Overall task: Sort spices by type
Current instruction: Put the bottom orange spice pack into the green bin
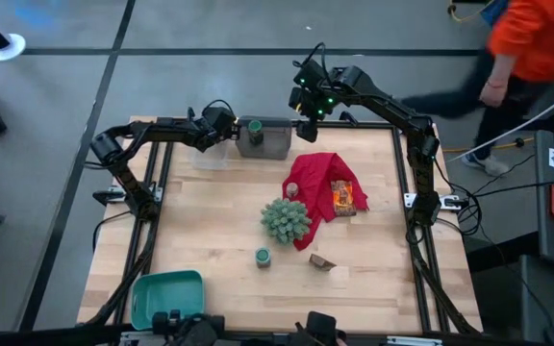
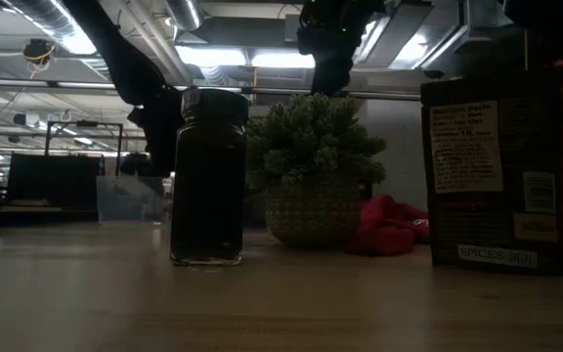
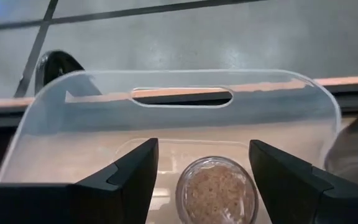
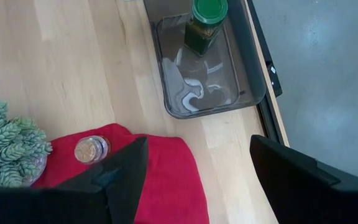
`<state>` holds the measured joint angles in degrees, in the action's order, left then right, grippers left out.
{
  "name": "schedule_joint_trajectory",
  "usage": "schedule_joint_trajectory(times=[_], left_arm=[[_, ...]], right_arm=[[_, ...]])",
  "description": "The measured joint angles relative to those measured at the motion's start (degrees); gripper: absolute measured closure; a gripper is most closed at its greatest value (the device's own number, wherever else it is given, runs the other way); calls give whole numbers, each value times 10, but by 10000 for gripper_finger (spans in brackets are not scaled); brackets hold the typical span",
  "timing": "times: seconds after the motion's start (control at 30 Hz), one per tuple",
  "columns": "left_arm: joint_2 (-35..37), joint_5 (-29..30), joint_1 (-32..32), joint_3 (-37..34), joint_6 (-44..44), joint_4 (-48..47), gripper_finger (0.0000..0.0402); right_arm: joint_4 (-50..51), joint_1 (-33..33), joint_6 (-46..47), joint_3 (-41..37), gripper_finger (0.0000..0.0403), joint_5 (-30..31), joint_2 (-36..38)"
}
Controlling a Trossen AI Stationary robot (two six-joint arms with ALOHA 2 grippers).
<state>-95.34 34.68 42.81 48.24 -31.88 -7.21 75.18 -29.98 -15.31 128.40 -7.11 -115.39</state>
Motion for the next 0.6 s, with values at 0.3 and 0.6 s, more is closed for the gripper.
schedule_joint_trajectory(times=[0.3,0.6], left_arm=[[77,-35,-9,-1,62,-4,167],[186,-103,-33,0,121,-79,167]], right_arm=[[25,0,0,0,123,0,0],[67,1,-1,0,123,-32,0]])
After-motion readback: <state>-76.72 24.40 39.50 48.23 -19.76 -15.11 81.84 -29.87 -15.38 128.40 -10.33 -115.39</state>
